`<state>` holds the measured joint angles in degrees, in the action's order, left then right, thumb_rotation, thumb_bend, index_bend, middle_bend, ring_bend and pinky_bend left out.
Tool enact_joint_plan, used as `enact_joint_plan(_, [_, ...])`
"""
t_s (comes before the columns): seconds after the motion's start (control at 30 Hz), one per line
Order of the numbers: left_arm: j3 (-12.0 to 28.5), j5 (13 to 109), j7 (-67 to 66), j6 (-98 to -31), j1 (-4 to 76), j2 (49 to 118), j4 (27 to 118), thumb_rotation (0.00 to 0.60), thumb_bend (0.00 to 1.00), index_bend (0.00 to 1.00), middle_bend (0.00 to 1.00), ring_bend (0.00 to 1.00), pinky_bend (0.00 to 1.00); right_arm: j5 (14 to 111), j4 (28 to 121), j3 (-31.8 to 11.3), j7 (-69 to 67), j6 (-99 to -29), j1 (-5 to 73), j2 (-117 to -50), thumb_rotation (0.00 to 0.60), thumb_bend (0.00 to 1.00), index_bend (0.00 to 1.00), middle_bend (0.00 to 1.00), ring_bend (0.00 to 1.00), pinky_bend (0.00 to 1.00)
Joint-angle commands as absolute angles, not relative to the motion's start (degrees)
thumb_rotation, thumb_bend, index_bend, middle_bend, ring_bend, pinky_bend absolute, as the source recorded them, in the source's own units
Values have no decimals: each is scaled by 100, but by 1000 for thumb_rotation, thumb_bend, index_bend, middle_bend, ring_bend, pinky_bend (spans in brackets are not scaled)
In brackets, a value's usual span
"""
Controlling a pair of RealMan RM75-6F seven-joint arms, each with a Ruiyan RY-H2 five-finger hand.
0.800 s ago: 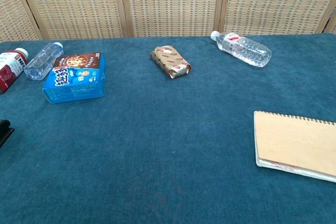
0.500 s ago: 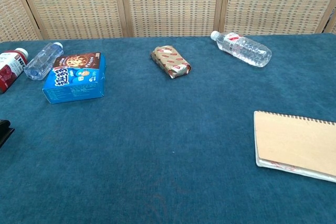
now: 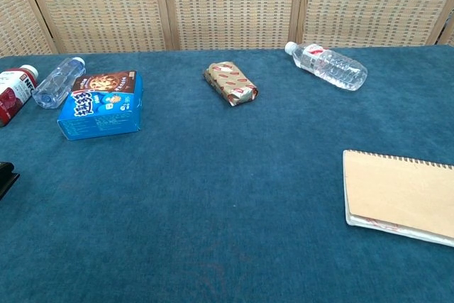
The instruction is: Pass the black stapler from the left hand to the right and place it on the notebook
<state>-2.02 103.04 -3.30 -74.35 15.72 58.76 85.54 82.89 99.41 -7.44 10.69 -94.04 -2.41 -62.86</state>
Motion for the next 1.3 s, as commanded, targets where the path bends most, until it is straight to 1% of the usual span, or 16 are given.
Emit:
enact_joint_plan(0.03, [-693, 12067, 1396, -7898, 2517, 6443, 6054, 600, 77, 0, 0, 0, 91, 8142, 9937, -850, 1245, -9416, -204, -6355, 600, 0, 0, 0, 0, 0])
enact_joint_plan(0.13, [-914, 12524, 1978, -8312, 2761, 6866, 4839, 600, 100, 0, 0, 0, 92, 8006, 9924, -902, 1392, -9375, -171, -6404, 600, 0, 0, 0, 0, 0])
enact_joint_plan(0.23, [-1088, 12774, 2471, -8747, 2912, 7394, 3617, 600, 130, 0, 0, 0, 96, 7863, 9897, -928, 1558, -9270, -116, -6467, 600, 0, 0, 0, 0, 0])
enact_joint_plan(0.33, [-1198, 12808, 2885, -8975, 2959, 7815, 2804, 600, 152, 0, 0, 0, 101, 7758, 9873, -949, 1670, -9196, -72, -6517, 600, 0, 0, 0, 0, 0])
enact_joint_plan(0.47, [-1365, 12854, 3146, -9190, 3024, 8287, 1848, 600, 155, 1, 0, 0, 103, 7612, 9851, -983, 1748, -9129, -40, -6559, 600, 0, 0, 0, 0, 0])
enact_joint_plan(0.53, [-1437, 12861, 3193, -9233, 3048, 8420, 1542, 600, 155, 3, 0, 0, 104, 7577, 9847, -994, 1760, -9121, -33, -6567, 600, 0, 0, 0, 0, 0])
enact_joint_plan(0.6, [-1536, 12880, 3173, -9254, 3087, 8553, 1263, 600, 157, 15, 0, 0, 104, 7553, 9846, -1004, 1766, -9119, -28, -6569, 600, 0, 0, 0, 0, 0])
enact_joint_plan(0.7, [-1638, 12881, 3141, -9248, 3131, 8695, 1092, 600, 174, 45, 0, 0, 105, 7521, 9846, -1015, 1763, -9114, -23, -6571, 600, 0, 0, 0, 0, 0])
enact_joint_plan(0.9, [-1861, 12900, 3025, -9115, 3208, 8885, 883, 600, 189, 147, 14, 0, 111, 7467, 9843, -1023, 1739, -9094, -21, -6566, 600, 0, 0, 0, 0, 0])
enact_joint_plan(1.0, [-1991, 12915, 2959, -9007, 3260, 8957, 811, 600, 207, 203, 75, 3, 129, 7432, 9836, -1034, 1721, -9087, -18, -6563, 600, 0, 0, 0, 0, 0])
enact_joint_plan(1.03, [-2012, 12903, 2953, -8992, 3271, 8972, 803, 600, 218, 233, 112, 12, 141, 7419, 9834, -1040, 1715, -9088, -18, -6562, 600, 0, 0, 0, 0, 0])
enact_joint_plan(1.1, [-2049, 12875, 2965, -8963, 3289, 8995, 789, 600, 234, 290, 182, 49, 165, 7397, 9830, -1051, 1703, -9091, -19, -6560, 600, 0, 0, 0, 0, 0])
enact_joint_plan(1.17, [-2106, 12871, 2940, -8921, 3307, 9007, 746, 600, 251, 368, 255, 101, 202, 7377, 9826, -1056, 1689, -9084, -17, -6561, 600, 0, 0, 0, 0, 0])
enact_joint_plan(1.2, [-2149, 12867, 2924, -8885, 3314, 9009, 719, 600, 258, 392, 271, 116, 220, 7362, 9823, -1060, 1682, -9076, -15, -6559, 600, 0, 0, 0, 0, 0])
enact_joint_plan(1.3, [-2204, 12830, 2917, -8824, 3315, 9009, 693, 600, 309, 475, 344, 196, 317, 7330, 9816, -1068, 1653, -9057, -11, -6552, 600, 0, 0, 0, 0, 0])
